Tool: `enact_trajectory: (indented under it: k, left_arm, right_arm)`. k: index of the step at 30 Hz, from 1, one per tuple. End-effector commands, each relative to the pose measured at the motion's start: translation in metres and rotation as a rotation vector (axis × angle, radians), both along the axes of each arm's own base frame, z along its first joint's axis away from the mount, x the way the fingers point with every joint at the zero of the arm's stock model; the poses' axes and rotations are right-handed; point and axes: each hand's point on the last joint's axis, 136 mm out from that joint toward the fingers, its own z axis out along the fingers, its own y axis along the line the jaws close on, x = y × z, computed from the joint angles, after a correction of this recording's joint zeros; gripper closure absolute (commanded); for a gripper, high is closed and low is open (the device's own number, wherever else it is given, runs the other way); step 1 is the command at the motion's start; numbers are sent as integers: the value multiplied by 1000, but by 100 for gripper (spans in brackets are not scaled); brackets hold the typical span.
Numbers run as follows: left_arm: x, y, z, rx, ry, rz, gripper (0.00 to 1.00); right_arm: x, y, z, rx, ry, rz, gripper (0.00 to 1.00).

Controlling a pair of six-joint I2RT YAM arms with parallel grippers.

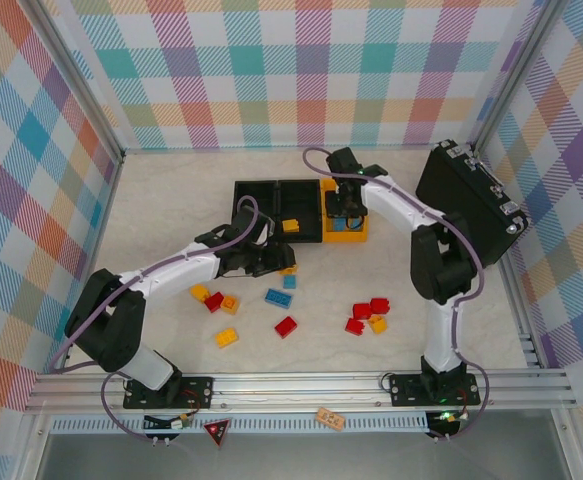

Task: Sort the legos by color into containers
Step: Place the lego in the container.

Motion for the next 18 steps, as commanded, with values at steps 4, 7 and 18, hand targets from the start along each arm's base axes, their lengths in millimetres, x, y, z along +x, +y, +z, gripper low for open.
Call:
enact_trajectory:
  k: [4,7,18]
  left_arm:
    - [4,-10,7,-23,-13,-7,44]
    - [4,-10,6,-20,-13,-6,44]
    - [4,-8,5,-6,-15,-7,44]
  right_arm:
    - [19,-16,-2,-101,-6,-19,70]
    - [24,-21,-5,-128,-3,-32,70]
    - [28,-30,-11,-182,3,-67,65]
